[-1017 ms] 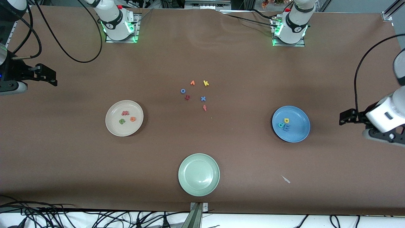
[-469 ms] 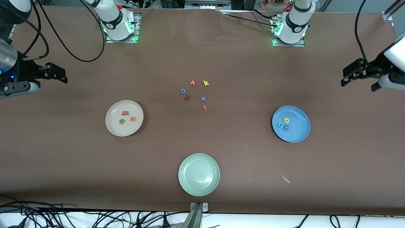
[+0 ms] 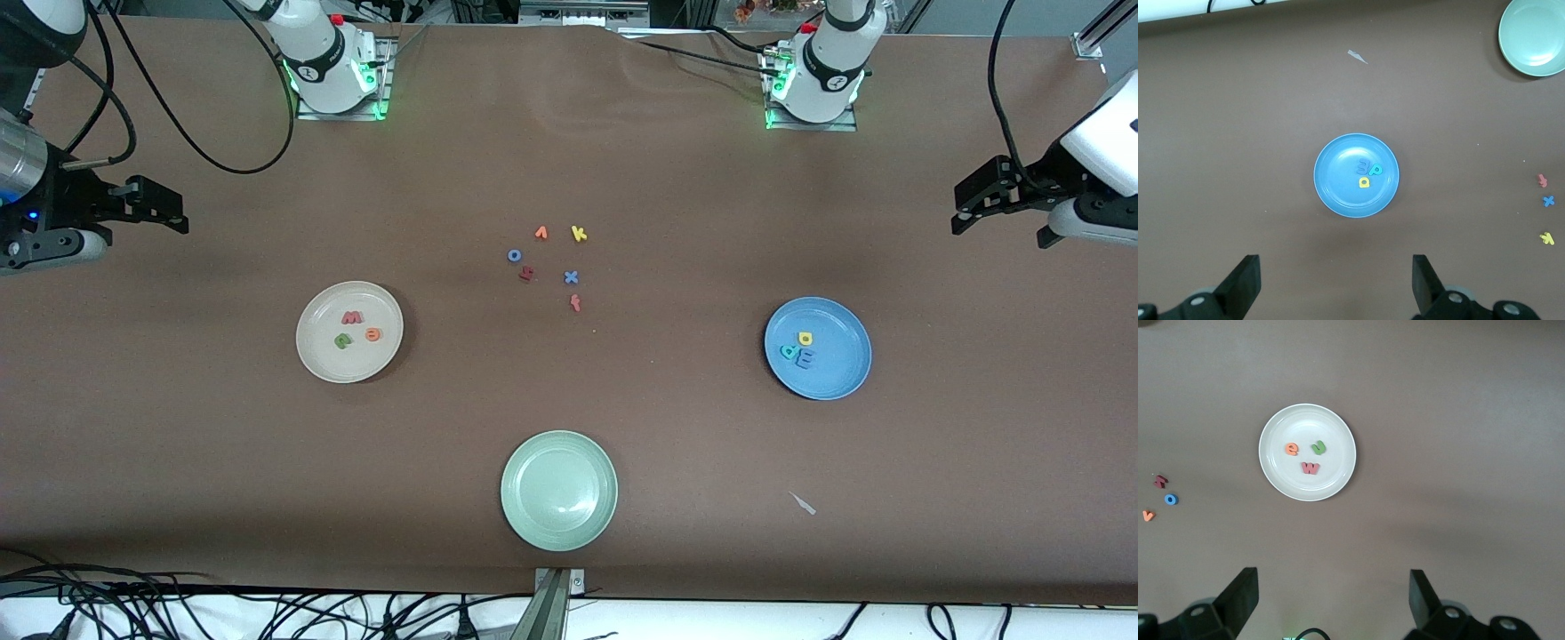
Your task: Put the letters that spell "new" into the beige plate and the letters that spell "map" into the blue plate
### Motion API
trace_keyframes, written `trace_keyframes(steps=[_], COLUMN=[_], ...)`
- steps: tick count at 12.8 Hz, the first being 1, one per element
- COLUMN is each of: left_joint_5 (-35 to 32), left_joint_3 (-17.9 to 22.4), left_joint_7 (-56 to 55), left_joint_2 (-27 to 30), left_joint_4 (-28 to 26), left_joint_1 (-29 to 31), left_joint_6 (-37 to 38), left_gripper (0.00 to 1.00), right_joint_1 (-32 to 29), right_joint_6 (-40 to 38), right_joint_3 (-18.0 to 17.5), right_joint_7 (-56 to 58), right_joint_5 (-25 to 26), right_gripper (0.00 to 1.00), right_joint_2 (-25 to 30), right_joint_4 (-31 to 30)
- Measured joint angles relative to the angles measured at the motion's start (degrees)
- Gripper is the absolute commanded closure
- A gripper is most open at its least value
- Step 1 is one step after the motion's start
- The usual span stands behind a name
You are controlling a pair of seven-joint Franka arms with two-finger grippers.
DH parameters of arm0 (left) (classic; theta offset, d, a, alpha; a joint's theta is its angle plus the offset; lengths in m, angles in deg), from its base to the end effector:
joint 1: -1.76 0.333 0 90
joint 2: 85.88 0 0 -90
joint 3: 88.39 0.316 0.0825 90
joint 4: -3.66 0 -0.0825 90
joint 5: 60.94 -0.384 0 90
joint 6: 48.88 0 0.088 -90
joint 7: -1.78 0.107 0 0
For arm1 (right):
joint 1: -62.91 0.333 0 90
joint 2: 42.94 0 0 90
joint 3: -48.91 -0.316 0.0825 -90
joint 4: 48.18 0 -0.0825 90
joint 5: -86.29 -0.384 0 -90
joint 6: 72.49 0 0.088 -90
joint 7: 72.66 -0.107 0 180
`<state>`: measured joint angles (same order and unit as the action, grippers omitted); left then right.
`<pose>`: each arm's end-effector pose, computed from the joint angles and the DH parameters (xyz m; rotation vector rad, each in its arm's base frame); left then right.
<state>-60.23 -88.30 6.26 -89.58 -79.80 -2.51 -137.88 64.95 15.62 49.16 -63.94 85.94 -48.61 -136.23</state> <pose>0.5719 -0.0432 0.6403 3.1200 -0.2369 0.0503 0.5787 0.0189 0.5816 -3.1132 -0.2862 0.1524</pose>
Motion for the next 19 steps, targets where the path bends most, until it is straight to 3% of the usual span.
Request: trace_keyframes(steps=[4,14,19], left_joint_5=[0.04,0.04,0.04], left_joint_3=[0.13,1.34,1.54], left_joint_7=[0.0,-0.05,-0.06], left_joint_2=[1.04,3.05,2.36], left_joint_4=[-0.77,-5.45,-5.46], left_joint_1=[-1.27,-3.09,-3.08], left_joint_6=[0.1,-0.76,-1.08], left_gripper=[0.0,0.0,0.0], right_joint_1=[0.25,0.74,0.69], right_joint_6=[0.18,0.34,0.24], right_joint_3=[-0.2,-0.11,0.12], right_joint_7=[0.06,0.01,0.01], right_joint_5=[2.55,2.57,-1.82], right_gripper=[0.0,0.0,0.0], right_joint_2=[0.0,0.0,0.01], right_joint_4=[0.06,1.03,1.04])
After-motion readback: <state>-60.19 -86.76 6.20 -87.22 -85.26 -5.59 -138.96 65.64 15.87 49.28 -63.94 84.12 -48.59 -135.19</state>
